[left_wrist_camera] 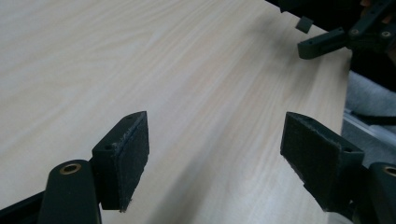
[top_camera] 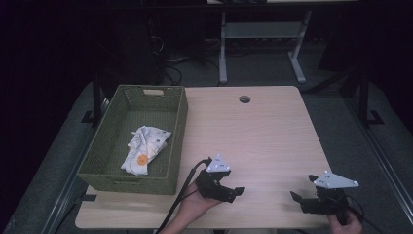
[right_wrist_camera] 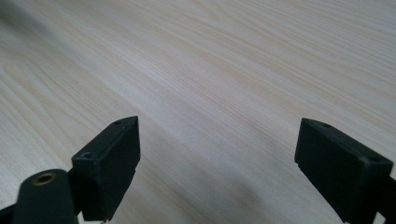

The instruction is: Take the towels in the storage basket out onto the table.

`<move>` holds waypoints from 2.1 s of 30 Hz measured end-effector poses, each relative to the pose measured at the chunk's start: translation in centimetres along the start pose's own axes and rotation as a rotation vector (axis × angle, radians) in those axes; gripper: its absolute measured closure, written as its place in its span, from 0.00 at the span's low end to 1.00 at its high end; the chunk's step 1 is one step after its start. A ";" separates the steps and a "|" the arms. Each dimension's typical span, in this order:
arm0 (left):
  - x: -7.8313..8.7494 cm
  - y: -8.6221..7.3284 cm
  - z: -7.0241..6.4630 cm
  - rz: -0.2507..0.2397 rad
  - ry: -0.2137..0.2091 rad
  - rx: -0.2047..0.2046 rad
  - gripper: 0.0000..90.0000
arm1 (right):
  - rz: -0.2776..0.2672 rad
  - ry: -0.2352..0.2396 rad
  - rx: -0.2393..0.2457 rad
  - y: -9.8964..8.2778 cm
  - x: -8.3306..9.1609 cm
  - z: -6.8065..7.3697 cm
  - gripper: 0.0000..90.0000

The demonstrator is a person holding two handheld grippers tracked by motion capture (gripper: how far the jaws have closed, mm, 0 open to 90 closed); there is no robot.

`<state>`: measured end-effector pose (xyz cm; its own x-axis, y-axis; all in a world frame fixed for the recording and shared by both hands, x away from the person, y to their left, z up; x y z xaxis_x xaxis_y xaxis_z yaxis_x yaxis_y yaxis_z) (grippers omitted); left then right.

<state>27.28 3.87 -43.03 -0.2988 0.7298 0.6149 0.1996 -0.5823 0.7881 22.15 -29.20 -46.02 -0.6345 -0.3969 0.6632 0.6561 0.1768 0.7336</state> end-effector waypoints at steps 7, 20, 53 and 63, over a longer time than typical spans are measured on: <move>0.1 1.8 1.9 -0.014 0.002 0.068 0.28 | -0.003 0.003 -0.002 0.0 0.1 0.1 0.15; 3.3 4.3 4.3 -0.017 -0.106 0.085 0.23 | -0.010 0.006 0.018 0.1 0.2 0.4 0.15; 12.4 4.0 12.2 -0.086 -0.249 0.041 0.24 | -0.002 0.014 0.028 0.2 0.1 0.8 0.15; 15.2 0.9 14.5 -0.066 -0.193 0.094 0.26 | 0.005 0.019 0.042 0.3 -0.1 1.1 0.15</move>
<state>36.44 19.66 -32.60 -0.1315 0.8255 0.5488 0.2740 -0.5018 0.8204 21.94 -28.17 -45.71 -0.6233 -0.4128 0.6641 0.6414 0.2159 0.7362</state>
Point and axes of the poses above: each handheld gripper's, and its own axes: x roughly backward along the jaws, y roughly out of its top, z roughly to its left, the point moved 1 cm from there along -x, roughly forward along the jaws, and after that the axes turned 15 degrees about -x, right-handed, at the moved point
